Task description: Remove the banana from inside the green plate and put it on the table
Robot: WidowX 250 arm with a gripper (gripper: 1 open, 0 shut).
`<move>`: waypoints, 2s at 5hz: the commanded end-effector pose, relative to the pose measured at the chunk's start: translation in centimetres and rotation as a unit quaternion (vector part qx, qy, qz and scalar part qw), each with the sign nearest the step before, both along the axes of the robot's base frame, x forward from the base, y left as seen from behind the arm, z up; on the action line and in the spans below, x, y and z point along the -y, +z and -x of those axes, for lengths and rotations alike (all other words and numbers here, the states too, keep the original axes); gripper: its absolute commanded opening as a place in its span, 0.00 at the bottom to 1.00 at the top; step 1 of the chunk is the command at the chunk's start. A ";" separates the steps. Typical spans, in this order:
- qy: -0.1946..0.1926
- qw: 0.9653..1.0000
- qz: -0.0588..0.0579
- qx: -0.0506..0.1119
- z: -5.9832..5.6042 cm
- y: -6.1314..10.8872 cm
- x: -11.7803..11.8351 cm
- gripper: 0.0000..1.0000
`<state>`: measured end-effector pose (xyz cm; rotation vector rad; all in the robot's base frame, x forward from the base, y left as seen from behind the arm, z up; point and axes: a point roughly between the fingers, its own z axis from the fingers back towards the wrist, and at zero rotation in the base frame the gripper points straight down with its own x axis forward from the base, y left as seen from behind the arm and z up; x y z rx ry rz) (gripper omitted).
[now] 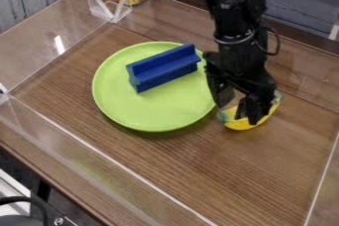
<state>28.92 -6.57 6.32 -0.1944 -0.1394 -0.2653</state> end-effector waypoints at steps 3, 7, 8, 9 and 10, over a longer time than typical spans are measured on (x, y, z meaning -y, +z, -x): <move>0.050 0.998 0.002 0.030 0.2 2.0 -0.1 1.00; 0.101 0.994 0.008 0.041 2.2 2.6 -0.7 1.00; 0.103 0.994 0.011 0.045 2.1 2.8 -0.2 1.00; 0.104 0.993 0.013 0.050 2.0 3.2 0.2 1.00; 0.091 0.994 0.016 0.054 2.2 2.7 0.3 1.00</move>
